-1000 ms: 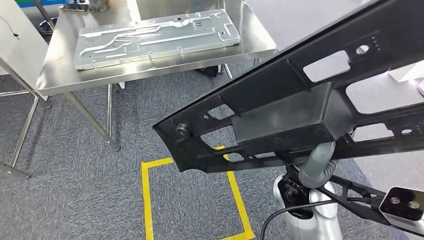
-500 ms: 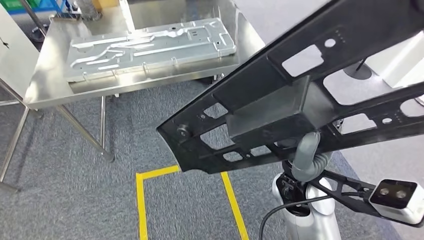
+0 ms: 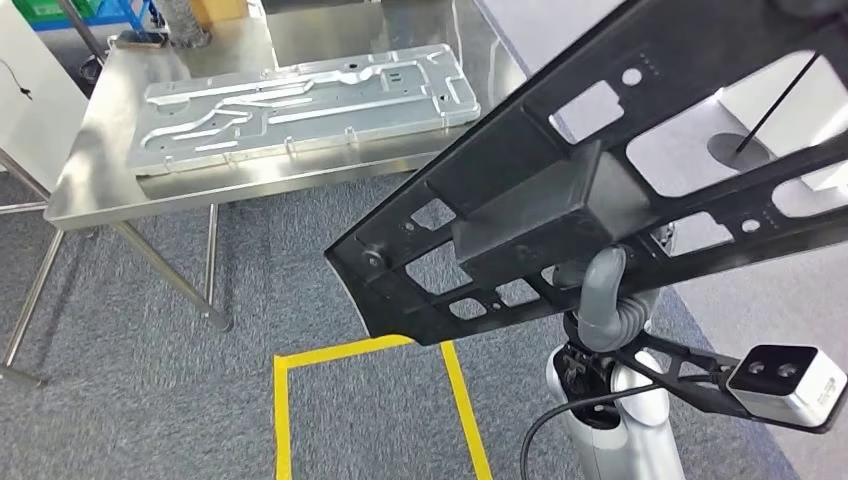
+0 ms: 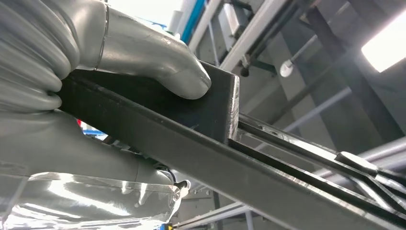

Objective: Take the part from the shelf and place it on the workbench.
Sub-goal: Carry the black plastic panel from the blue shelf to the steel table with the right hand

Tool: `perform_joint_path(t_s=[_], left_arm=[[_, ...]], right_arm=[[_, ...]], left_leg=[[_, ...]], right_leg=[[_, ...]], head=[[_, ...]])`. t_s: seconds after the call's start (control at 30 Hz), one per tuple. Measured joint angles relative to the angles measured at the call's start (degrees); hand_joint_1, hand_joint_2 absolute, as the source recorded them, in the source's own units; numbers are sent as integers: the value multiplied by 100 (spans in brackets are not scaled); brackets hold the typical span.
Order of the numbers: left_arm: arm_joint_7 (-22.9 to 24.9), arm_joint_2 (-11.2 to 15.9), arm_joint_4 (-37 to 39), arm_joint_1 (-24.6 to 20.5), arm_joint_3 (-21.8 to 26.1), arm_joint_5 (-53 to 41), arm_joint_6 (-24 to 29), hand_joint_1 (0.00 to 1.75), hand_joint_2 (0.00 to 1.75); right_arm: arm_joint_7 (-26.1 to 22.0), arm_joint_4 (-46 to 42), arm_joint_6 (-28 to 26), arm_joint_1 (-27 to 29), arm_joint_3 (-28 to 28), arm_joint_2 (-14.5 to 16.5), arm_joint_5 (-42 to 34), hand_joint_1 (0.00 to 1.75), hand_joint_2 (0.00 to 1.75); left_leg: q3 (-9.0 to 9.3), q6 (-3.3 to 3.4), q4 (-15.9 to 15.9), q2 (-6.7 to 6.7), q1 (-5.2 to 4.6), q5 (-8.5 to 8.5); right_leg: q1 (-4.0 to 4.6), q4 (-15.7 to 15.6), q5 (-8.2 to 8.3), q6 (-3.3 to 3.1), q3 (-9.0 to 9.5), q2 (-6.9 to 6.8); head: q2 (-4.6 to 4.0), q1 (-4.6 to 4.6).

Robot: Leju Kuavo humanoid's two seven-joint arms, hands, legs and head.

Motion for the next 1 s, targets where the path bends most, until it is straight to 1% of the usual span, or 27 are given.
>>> perform_joint_path(t_s=[0.03,0.07,0.1,0.17,0.2,0.23,0.27,0.33,0.37,0.4,0.43,0.47,0.5,0.53,0.57,0.6,0.67,0.7,0.73,0.77,0.8,0.83,0.87,0.9,0.93,0.97,1.0], left_arm=[[-1,-4,0,-11,-1,-3,-3,0,175],[-2,-8,0,-22,-1,-5,-4,0,175],[-2,-10,0,-30,-2,-7,-5,0,175],[-3,-7,0,-24,-1,-13,-4,0,175],[-4,-4,0,-14,-1,-16,-4,0,175],[-7,-2,0,-5,0,-20,-4,0,175],[-11,-2,0,-1,-1,-22,-5,0,175],[-19,10,0,-2,-2,-24,-5,0,175],[-22,17,1,-8,-3,-27,-5,0,175],[-24,24,1,-15,-3,-30,-5,0,175],[-28,31,2,-21,-3,-33,-5,0,175],[-32,28,2,-24,-3,-37,-6,0,175],[-36,27,2,-20,-2,-38,-6,0,175],[-40,27,2,-17,-2,-39,-7,0,175],[-43,26,2,-18,-2,-39,-8,0,175],[-45,25,2,-22,-2,-40,-8,0,175],[-47,25,2,-24,-3,-42,-10,0,175],[-47,25,2,-14,-4,-45,-11,0,175],[-47,25,2,-3,-4,-50,-11,0,175],[-47,25,2,7,-4,-54,-11,0,175],[-47,25,2,12,-4,-61,-11,0,175],[-47,25,2,13,-4,-66,-10,0,175],[-46,25,2,12,-5,-70,-10,0,175],[-43,25,2,11,-5,-74,-10,0,175],[-40,24,2,10,-6,-75,-9,0,175],[-38,24,2,6,-7,-75,-9,0,175],[-36,25,2,-1,-8,-75,-9,0,175]], right_arm=[[-2,2,2,-1,0,-1,4,175,175],[-4,2,4,-2,0,-1,8,175,175],[-6,3,3,0,0,-2,13,175,175],[-8,8,-4,13,0,-3,22,175,175],[-5,11,-15,20,0,-3,41,175,175],[6,17,-33,25,0,-3,78,175,175],[24,22,-56,27,0,-3,129,175,175],[65,38,-102,28,0,-3,243,175,175],[78,50,-118,30,0,-5,287,175,175],[86,60,-127,32,0,-6,319,175,175],[94,70,-133,34,0,-8,338,175,175],[99,74,-133,31,0,-10,344,175,175],[103,75,-133,24,0,-11,344,175,175],[103,78,-133,12,0,-13,342,175,175],[99,79,-133,-1,0,-14,342,175,175],[99,80,-132,-6,1,-18,342,175,175],[101,86,-124,8,2,-32,339,175,175],[102,93,-116,20,2,-43,330,175,175],[103,102,-108,27,2,-52,318,175,175],[104,109,-101,30,2,-61,306,175,175],[103,114,-96,33,2,-69,297,175,175],[100,119,-93,40,2,-78,292,175,175],[94,126,-92,52,3,-90,287,175,175],[89,132,-91,63,4,-100,282,175,175],[85,137,-91,72,4,-108,275,175,175],[80,138,-91,73,4,-111,268,175,175],[78,134,-91,68,3,-111,262,175,175]], left_leg=[[-55,-17,149,49,6,-39],[-185,-28,407,100,11,-128],[-378,-35,759,147,10,-253],[-846,-36,1441,173,4,-530],[-1005,-21,1587,174,-1,-573],[-1070,11,1523,175,-15,-498],[-1043,59,1267,186,-36,-312],[-863,206,525,326,-127,220],[-797,257,266,398,-175,360],[-757,300,114,453,-217,431],[-739,317,58,440,-229,414],[-676,334,-11,390,-221,401],[-587,350,-79,335,-199,432],[-492,365,-140,276,-174,445],[-399,375,-178,231,-155,440],[-335,381,-200,196,-144,420],[-247,384,-208,129,-133,336],[-193,377,-207,97,-126,282],[-125,365,-207,66,-118,222],[-41,348,-206,43,-110,155],[51,326,-206,27,-103,80],[145,300,-193,15,-101,2],[209,261,-185,3,-100,-73],[253,218,-185,-2,-97,-143],[287,175,-162,-3,-96,-182],[298,131,-139,-2,-91,-188],[295,98,-62,10,-86,-174]], right_leg=[[5,-5,-28,-44,51,-1],[12,-9,-58,-81,105,-5],[26,-13,-95,-111,146,-13],[60,-12,-175,-146,222,-20],[78,-12,-217,-156,270,-20],[97,-13,-265,-164,333,-26],[118,-14,-320,-172,408,-45],[152,-27,-440,-175,563,-105],[160,-37,-492,-158,619,-134],[164,-66,-535,-130,666,-162],[168,-73,-539,-89,718,-190],[170,-84,-535,-49,767,-217],[169,-61,-532,-15,819,-233],[163,52,-530,16,824,-211],[150,245,-579,44,744,-170],[127,533,-668,70,576,-121],[80,1151,-945,124,81,-66],[58,1319,-1061,149,-134,-62],[38,1322,-1095,172,-275,-63],[20,1156,-1004,193,-333,-63],[4,831,-736,207,-315,-63],[-7,500,-374,204,-284,-64],[1,241,-103,173,-246,-63],[17,87,107,127,-217,-59],[36,47,164,70,-200,-50],[56,38,114,13,-161,-40],[53,11,106,-31,-101,-32]], head=[[0,0],[0,0],[-1,0],[-1,0],[-1,0],[0,0],[0,0],[0,1],[-1,-3],[-1,-7],[-1,-11],[-1,-16],[-1,-15],[-1,-14],[-2,-14],[-1,-14],[-1,-14],[0,-14],[-1,-13],[-1,-13],[-1,-13],[-1,-14],[0,-9],[0,-8],[0,-8],[0,-6],[0,-10]])
